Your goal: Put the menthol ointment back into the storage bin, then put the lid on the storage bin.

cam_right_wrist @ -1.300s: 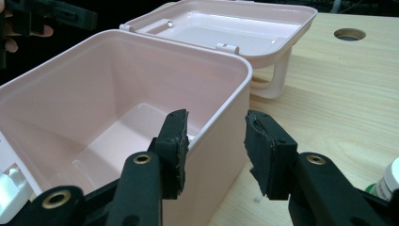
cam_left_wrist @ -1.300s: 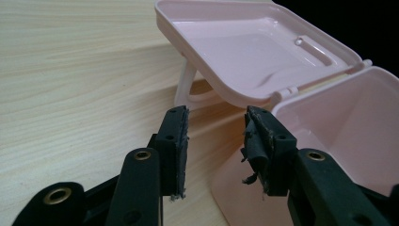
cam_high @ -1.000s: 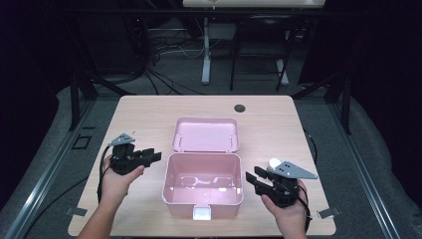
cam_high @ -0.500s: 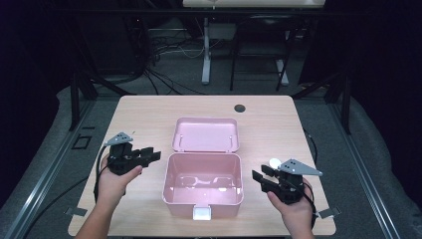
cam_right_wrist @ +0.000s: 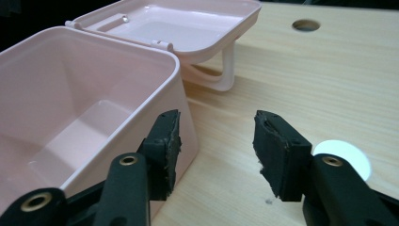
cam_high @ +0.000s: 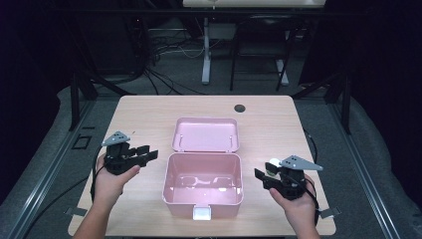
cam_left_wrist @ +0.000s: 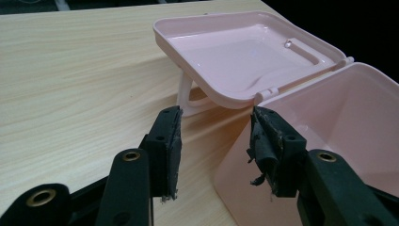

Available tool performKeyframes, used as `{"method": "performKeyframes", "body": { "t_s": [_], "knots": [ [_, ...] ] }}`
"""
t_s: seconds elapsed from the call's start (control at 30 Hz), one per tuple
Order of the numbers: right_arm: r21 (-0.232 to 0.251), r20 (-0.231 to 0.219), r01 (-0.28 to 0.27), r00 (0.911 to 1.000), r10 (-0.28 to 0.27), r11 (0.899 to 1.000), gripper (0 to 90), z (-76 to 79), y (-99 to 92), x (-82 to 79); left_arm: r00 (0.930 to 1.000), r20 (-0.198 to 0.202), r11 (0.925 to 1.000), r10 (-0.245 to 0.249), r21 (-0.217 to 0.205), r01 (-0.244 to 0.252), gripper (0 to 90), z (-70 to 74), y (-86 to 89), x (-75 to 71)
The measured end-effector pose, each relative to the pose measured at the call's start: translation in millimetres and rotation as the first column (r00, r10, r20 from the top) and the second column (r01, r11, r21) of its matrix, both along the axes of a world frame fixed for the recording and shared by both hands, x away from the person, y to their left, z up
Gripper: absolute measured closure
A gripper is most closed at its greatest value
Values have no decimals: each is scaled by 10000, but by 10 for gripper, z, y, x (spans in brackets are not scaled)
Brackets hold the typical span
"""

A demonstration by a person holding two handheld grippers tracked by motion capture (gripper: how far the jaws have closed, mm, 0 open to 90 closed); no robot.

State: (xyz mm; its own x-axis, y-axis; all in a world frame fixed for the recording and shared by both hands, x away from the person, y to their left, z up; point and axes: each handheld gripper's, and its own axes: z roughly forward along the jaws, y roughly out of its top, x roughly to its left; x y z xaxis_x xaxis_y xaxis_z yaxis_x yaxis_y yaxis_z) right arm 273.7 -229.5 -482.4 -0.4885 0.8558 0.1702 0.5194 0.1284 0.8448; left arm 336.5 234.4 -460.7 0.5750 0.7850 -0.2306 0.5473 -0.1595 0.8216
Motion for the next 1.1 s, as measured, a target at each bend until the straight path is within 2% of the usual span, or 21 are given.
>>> {"method": "performKeyframes", "body": {
  "t_s": [0.07,0.17,0.23,0.33,0.37,0.43,0.5,0.57,0.67,0.7,0.73,0.8,0.83,0.87,1.0,1.07,1.1],
  "knots": [
    [-30,-172,-64,9998,63,10000,501,12,-8,45,10000,33,10000,54,44,-54,528,5,11,-3],
    [-653,-272,-51,9996,34,9979,497,44,3,111,9998,92,9997,161,180,-163,509,11,25,-4],
    [-1028,-531,-171,9985,117,9946,488,90,13,177,9998,123,9997,150,173,-153,509,17,33,-5],
    [-1783,-912,-370,9956,209,9833,466,164,19,293,9998,151,9999,107,107,-109,509,38,39,-13],
    [-1783,-912,-370,9956,209,9833,466,164,19,293,9998,151,9999,107,107,-109,508,38,39,-13],
    [-2220,-1271,-309,9919,25,9746,457,204,1,401,9998,168,9999,73,137,-75,506,44,43,-16],
    [-2307,-1388,-319,9903,-5,9725,454,213,-13,434,9997,202,9998,104,187,-108,504,46,47,-16],
    [-2471,-1752,-279,9844,-164,9686,453,230,-52,520,9995,247,9997,177,152,-180,506,54,65,-10],
    [-2585,-1825,-263,9830,-221,9657,444,228,-55,566,9997,183,9998,131,155,-134,508,55,71,-6],
    [-2900,-1974,-385,9801,-204,9563,438,231,-39,598,9998,150,9998,116,156,-118,508,54,71,-4],
    [-2900,-1974,-385,9801,-204,9563,438,231,-39,598,9998,124,9997,128,198,-130,508,52,69,-2],
    [-3188,-2007,-517,9796,-141,9464,433,224,-4,625,9997,232,9997,103,220,-108,508,45,62,5],
    [-3368,-2112,-657,9774,-74,9393,428,224,33,647,9999,141,9998,91,203,-94,506,39,60,16],
    [-3368,-2112,-657,9774,-74,9393,428,224,33,647,9999,141,9998,91,203,-94,505,39,60,16],
    [-3799,-2251,-768,9743,-115,9218,418,228,86,692,10000,54,9999,17,158,-18,491,22,57,17],
    [-4030,-2296,-821,9732,-139,9115,418,226,87,719,10000,-39,9995,-65,312,66,494,18,53,13],
    [-4056,-2382,-841,9711,-164,9102,412,220,86,737,9999,-91,9992,-84,395,87,495,19,48,10]
  ]
}}
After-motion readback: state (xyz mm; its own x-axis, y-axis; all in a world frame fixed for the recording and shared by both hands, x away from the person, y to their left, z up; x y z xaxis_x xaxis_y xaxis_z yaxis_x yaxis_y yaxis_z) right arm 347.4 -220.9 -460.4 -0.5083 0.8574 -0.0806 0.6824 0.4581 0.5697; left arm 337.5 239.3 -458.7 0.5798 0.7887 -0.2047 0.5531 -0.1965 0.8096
